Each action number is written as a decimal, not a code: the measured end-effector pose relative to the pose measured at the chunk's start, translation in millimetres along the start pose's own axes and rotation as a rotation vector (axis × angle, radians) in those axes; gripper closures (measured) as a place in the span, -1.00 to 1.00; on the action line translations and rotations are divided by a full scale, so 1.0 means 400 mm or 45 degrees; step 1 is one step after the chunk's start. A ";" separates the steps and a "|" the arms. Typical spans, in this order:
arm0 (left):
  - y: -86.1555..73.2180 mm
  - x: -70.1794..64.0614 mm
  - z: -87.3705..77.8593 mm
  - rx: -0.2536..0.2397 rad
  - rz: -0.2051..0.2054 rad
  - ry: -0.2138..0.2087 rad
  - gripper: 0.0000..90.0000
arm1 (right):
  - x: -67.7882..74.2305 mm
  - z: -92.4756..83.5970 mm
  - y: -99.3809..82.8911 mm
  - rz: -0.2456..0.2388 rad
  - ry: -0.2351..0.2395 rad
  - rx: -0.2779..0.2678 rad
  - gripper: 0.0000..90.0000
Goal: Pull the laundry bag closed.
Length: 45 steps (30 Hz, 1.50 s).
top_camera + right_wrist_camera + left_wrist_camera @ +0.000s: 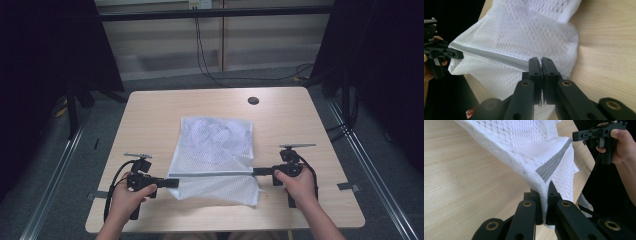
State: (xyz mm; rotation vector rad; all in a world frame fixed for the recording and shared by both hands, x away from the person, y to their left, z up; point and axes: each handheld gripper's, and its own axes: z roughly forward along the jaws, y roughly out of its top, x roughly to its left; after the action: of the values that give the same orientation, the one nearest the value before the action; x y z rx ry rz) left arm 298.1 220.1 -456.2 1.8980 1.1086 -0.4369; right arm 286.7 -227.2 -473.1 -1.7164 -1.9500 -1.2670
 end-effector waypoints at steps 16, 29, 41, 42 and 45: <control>-0.001 -0.002 0.003 0.004 -0.001 0.004 0.97 | -0.020 -0.023 -0.008 0.016 0.000 -0.018 0.94; -0.006 -0.006 0.001 -0.044 0.106 0.012 0.38 | -0.011 -0.021 -0.017 -0.032 -0.010 -0.068 0.80; -0.001 0.001 -0.024 -0.135 0.201 0.139 -0.44 | -0.007 -0.025 -0.015 -0.075 -0.022 -0.149 0.32; 0.000 0.001 -0.027 -0.147 0.210 0.152 -0.46 | -0.007 -0.026 -0.015 -0.085 -0.020 -0.157 0.27; 0.003 0.002 -0.031 -0.177 0.216 0.173 -0.52 | -0.006 -0.031 -0.013 -0.113 -0.018 -0.187 0.11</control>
State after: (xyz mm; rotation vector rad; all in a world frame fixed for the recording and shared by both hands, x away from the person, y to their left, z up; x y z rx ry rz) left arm 298.1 230.5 -449.1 1.9011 1.0274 -0.1340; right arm 278.5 -237.5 -469.8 -1.7269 -2.0065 -1.4668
